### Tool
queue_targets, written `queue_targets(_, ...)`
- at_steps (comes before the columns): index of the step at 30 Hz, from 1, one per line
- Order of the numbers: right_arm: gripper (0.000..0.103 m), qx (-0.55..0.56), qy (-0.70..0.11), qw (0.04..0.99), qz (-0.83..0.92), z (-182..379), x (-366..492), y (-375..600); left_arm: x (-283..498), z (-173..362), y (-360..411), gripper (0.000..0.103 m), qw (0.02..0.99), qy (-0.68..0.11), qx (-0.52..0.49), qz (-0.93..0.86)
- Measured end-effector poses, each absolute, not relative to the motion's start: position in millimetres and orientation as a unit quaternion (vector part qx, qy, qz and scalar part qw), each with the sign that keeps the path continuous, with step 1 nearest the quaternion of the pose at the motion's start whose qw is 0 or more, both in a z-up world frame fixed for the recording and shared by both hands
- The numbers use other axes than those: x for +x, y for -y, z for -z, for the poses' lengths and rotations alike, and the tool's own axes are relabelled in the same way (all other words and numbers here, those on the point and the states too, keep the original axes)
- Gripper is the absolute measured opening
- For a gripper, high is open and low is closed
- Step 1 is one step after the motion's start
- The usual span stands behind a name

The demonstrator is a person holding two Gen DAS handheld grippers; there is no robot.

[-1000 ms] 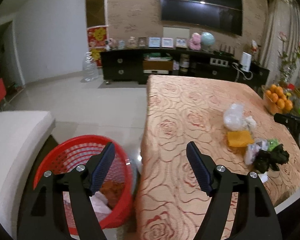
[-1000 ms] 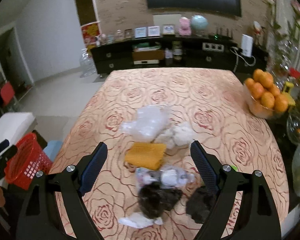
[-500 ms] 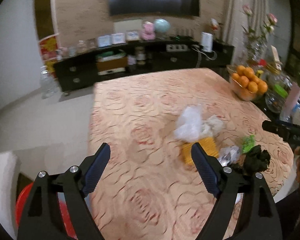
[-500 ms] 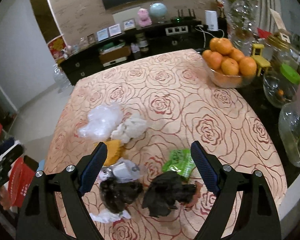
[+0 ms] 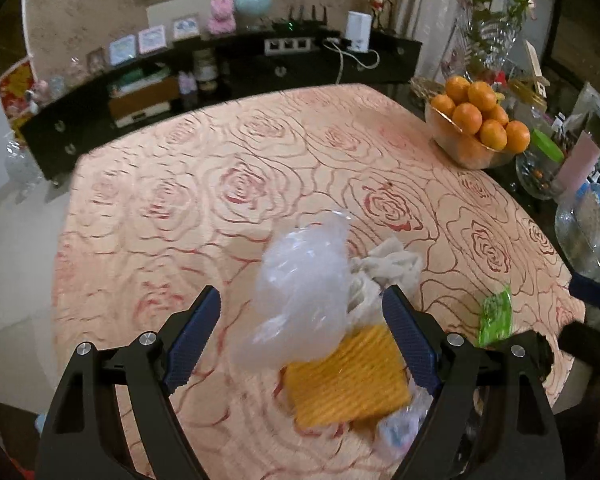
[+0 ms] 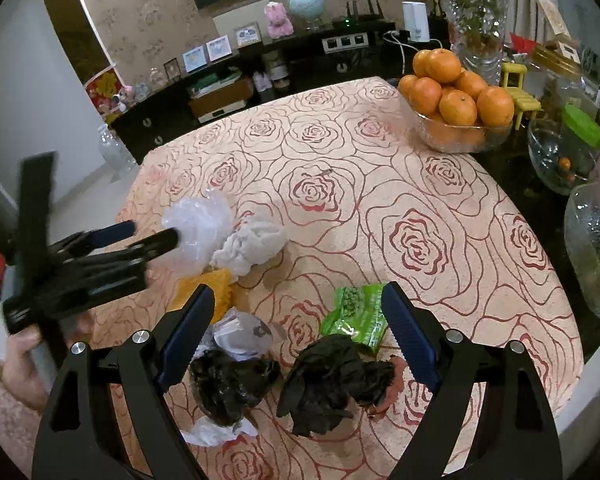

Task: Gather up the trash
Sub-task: 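Grasp the clear plastic bag with the left tool, then lift the plastic bag with the left tool while the right tool grasps the white mesh scrubber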

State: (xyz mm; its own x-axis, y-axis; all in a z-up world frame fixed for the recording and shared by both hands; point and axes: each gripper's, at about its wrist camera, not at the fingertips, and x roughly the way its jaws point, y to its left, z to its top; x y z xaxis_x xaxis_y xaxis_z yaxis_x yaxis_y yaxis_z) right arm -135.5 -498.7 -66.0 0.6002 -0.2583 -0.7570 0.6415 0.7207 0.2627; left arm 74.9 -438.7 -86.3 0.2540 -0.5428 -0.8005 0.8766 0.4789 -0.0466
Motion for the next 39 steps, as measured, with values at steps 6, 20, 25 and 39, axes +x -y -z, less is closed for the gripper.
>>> queue_targets(6,0.083,0.266,-0.381,0.843,0.271,78.0,-131.5,496.7,86.9,114.9,454.8,0.077,0.742,-0.436,0.192,0.471)
queue_targets(20,0.083,0.278,-0.379,0.838,0.279,86.2,-148.5,505.3,85.4,103.2,438.4,0.037,0.744,-0.442,0.134,0.483)
queue_targets(25,0.083,0.279,-0.365,0.844,0.275,78.1,-151.5,506.4,78.2,64.5,410.5,0.037,0.774,-0.410,0.119,0.468)
queue_targets(39,0.083,0.234,-0.369,0.868,0.236,62.6,-117.2,494.6,36.9,-39.1,284.1,0.037,0.859,-0.296,0.119,0.400)
